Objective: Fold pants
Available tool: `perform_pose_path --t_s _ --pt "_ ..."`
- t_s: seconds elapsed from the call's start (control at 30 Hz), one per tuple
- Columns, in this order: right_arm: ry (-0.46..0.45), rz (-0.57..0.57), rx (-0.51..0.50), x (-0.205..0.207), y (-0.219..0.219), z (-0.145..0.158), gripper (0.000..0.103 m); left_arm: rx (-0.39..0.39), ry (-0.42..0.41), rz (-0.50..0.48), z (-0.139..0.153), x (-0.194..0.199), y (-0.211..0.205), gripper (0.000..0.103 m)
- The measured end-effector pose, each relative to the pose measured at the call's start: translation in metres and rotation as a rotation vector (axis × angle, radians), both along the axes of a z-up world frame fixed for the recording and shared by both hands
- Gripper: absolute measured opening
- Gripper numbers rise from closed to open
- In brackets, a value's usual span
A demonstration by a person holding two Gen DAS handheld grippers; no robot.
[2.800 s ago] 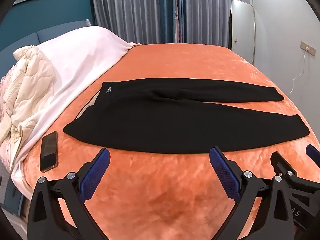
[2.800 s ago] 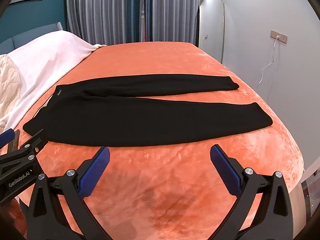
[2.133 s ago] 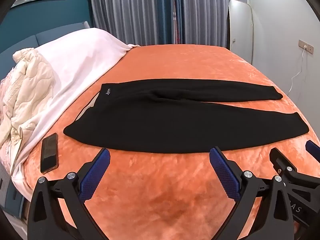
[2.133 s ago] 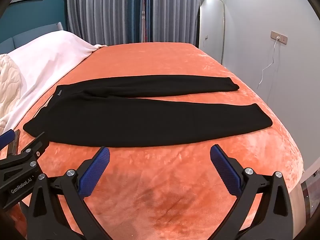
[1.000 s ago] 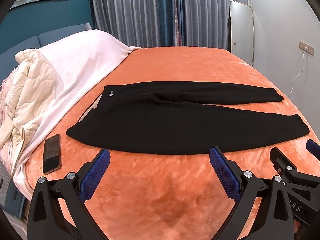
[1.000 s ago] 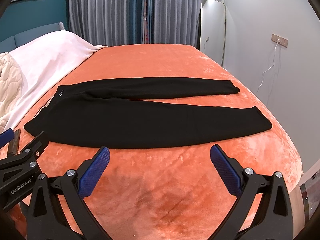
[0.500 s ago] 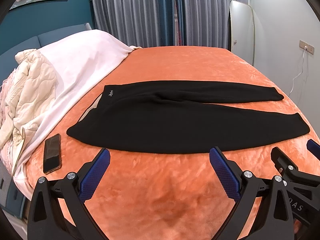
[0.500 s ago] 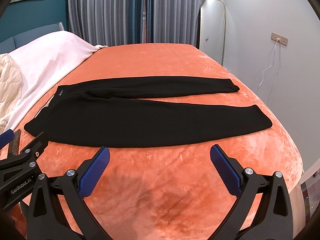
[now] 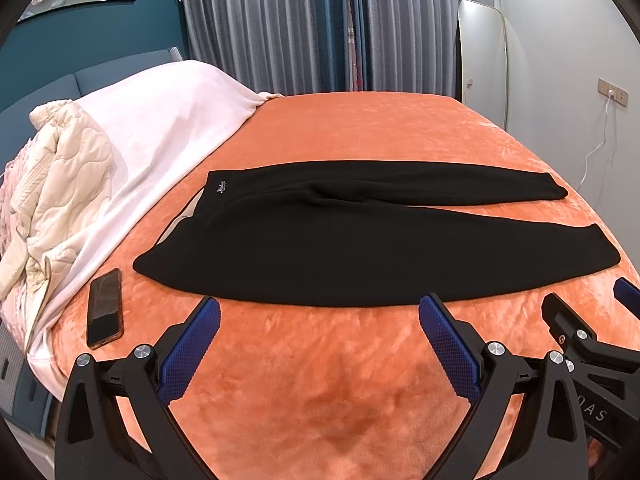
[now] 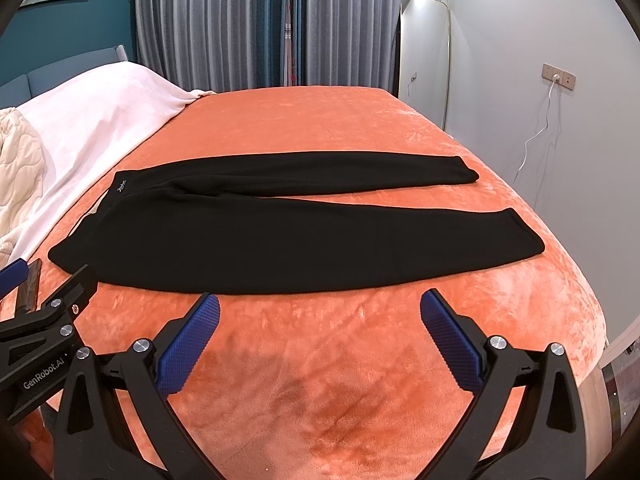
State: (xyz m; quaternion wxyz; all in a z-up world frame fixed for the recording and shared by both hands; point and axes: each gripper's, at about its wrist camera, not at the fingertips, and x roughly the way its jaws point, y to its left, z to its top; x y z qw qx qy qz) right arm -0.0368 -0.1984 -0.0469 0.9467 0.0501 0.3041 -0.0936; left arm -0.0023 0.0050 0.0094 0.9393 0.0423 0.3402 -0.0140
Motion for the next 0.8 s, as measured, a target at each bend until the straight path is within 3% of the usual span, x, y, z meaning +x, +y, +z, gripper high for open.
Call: perform_pose_path --t_s 0.8 --pt "0.027 0.0 0.007 0.011 -0.006 -0.012 0.098 -0.01 0.031 -0.006 -0.011 0.007 0.003 0.097"
